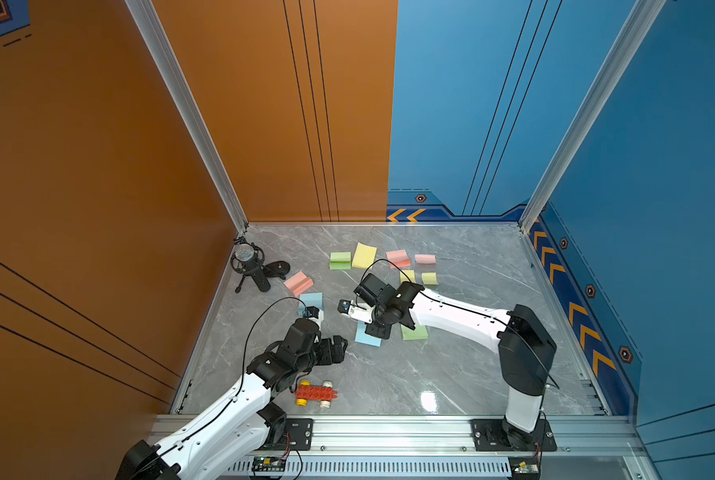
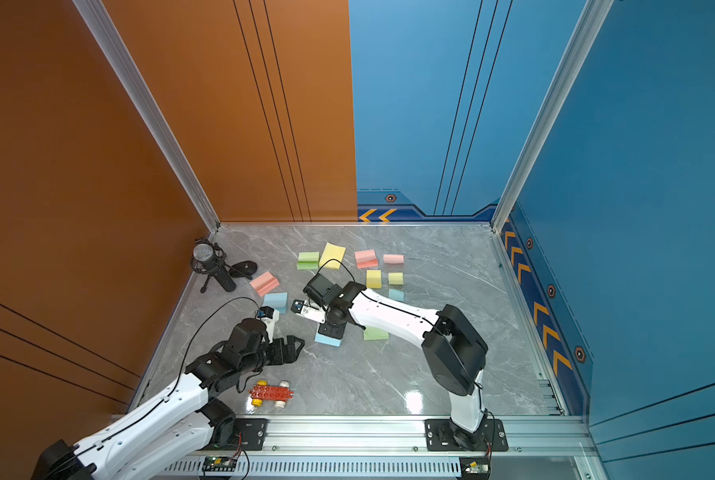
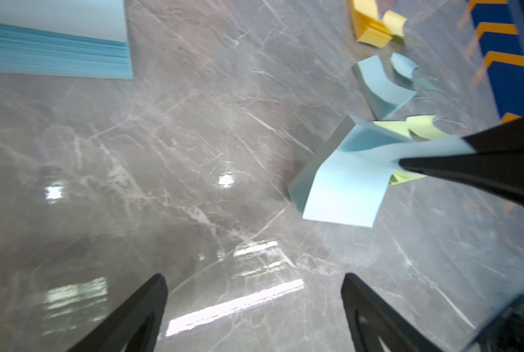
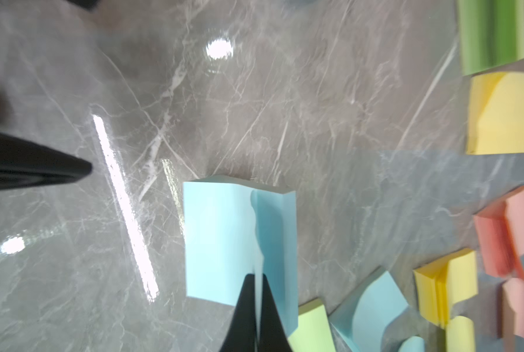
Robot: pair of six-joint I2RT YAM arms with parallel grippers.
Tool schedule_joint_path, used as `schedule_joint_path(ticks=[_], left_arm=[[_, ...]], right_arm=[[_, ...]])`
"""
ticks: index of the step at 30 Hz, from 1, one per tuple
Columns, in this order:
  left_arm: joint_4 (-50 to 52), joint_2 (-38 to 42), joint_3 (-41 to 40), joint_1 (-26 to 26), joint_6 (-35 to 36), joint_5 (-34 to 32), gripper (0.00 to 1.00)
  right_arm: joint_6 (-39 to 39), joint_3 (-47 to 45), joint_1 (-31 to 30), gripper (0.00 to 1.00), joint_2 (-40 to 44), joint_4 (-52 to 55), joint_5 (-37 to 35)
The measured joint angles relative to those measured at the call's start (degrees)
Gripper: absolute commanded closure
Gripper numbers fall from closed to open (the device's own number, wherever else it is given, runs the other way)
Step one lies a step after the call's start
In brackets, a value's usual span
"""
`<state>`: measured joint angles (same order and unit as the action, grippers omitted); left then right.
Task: Tear off pages from different memo pads
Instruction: Pick up the memo pad from the center of the board, then tear off the paper from the memo pad.
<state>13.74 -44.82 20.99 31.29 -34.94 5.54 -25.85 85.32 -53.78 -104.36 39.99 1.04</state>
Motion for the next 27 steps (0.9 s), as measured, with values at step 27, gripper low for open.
schedule_joint_path(ticks=[27], left_arm=[[-13.73,3.58,7.02,18.58,4.85,5.88,0.21]], right_arm=[[-3.91,-11.34,-2.73,1.0,34.32,3.32,11.15]])
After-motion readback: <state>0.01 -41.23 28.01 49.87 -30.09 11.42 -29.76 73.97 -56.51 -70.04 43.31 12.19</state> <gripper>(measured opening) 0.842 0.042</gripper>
